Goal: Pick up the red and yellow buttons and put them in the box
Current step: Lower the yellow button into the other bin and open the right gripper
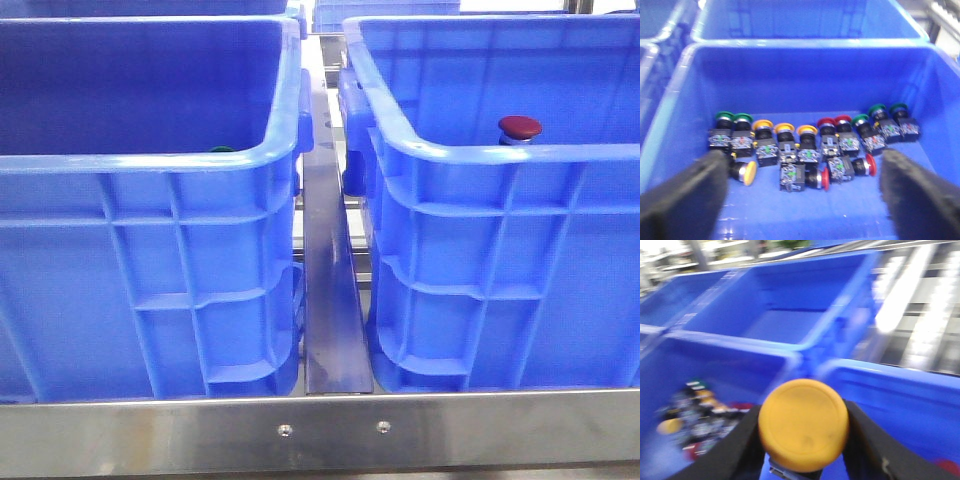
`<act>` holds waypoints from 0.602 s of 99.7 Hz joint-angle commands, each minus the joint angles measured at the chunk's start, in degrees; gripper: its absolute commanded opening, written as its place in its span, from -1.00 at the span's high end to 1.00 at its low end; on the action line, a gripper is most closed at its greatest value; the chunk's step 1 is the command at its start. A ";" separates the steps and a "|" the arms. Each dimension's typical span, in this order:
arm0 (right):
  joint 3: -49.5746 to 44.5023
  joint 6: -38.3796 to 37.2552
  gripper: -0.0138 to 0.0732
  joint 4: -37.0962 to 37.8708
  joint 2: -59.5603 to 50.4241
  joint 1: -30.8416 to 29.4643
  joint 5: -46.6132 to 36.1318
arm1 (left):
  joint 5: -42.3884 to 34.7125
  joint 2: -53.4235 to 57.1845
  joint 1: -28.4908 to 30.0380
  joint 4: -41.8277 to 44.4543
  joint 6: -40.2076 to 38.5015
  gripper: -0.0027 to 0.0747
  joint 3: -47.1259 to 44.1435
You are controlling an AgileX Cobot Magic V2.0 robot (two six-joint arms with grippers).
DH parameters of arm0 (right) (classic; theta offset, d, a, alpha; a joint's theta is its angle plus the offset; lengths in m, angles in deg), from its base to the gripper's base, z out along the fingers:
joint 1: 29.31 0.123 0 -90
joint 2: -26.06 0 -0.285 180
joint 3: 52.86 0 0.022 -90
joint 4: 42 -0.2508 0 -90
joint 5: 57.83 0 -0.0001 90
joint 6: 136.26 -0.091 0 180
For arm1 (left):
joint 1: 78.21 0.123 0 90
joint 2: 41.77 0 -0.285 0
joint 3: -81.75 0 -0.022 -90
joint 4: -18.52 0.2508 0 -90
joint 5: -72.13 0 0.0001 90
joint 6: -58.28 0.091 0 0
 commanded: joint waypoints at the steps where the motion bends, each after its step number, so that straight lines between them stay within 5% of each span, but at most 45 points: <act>1: -0.85 0.85 0.22 -1.44 -2.28 -2.16 -5.79 | -3.22 1.88 0.33 1.99 -0.69 0.02 0.13; 18: -5.54 4.26 0.22 -1.51 -2.38 -2.66 -22.31 | -2.37 3.38 0.33 2.37 -0.69 0.99 -0.44; 39: -6.82 5.46 0.22 -1.50 2.34 -2.66 -37.60 | -2.09 3.38 0.33 2.51 -0.69 0.98 -0.44; 60: -3.39 5.46 0.22 -1.45 13.65 -2.66 -40.10 | -2.01 3.38 0.33 2.51 -0.69 0.98 -0.44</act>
